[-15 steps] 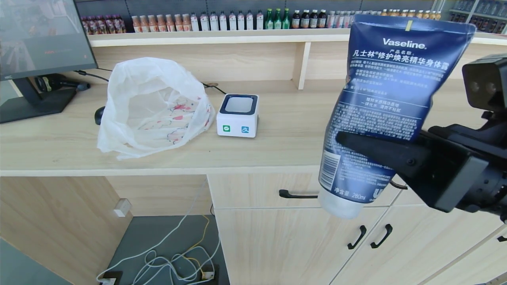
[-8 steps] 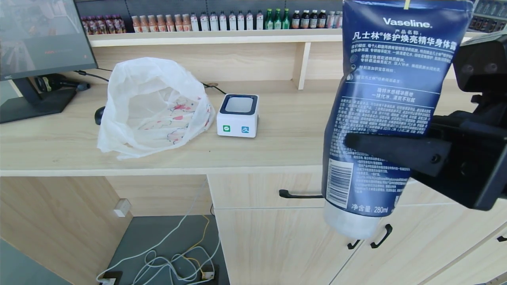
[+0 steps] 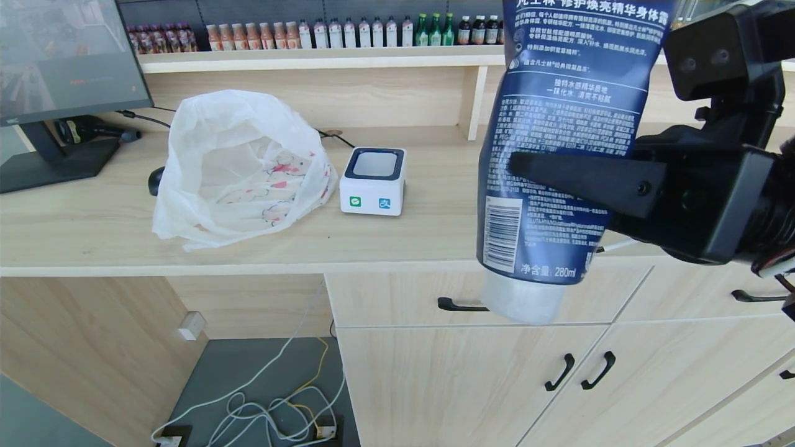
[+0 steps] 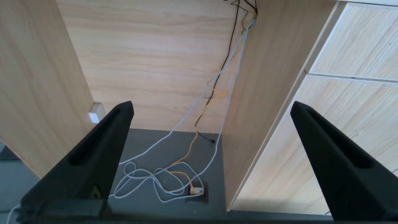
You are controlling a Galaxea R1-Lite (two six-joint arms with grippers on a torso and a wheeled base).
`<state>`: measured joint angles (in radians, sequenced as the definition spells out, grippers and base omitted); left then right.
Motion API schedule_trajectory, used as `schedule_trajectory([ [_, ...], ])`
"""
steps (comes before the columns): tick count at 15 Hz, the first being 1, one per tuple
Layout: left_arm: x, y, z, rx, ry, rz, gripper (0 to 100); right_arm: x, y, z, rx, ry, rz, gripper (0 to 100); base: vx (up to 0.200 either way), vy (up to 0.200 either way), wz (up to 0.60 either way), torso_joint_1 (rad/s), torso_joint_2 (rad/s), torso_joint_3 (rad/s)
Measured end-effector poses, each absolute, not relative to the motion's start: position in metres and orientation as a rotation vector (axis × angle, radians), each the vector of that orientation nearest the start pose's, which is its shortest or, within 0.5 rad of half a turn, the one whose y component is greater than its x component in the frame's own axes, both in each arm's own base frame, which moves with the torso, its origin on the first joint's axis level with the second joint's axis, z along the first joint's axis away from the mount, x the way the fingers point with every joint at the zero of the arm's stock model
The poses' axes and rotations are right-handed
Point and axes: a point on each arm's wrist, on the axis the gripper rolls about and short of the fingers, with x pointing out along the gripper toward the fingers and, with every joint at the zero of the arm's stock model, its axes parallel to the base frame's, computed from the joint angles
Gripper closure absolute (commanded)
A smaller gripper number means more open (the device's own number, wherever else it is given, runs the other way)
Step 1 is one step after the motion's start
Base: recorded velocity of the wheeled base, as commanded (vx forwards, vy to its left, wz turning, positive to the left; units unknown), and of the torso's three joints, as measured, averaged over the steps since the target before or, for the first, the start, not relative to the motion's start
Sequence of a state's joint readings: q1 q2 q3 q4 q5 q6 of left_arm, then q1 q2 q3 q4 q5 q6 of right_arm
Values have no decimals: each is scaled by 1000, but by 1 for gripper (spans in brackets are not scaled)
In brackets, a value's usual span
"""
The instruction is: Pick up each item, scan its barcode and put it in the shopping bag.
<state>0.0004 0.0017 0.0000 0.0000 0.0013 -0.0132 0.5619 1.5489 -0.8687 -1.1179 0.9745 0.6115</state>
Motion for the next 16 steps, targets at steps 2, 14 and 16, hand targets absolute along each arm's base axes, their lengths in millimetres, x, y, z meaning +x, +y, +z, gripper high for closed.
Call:
schedule_trajectory([
  [2,-23,0,76,-14,2,2,0,212,157,287,388,16,1601,100,0,0,0,0,0,0],
  [14,-23,0,76,-14,2,2,0,215,161,283,393,36,1602,100,0,0,0,0,0,0],
  [16,-23,0,76,-13,2,2,0,215,163,282,394,42,1609,100,0,0,0,0,0,0],
])
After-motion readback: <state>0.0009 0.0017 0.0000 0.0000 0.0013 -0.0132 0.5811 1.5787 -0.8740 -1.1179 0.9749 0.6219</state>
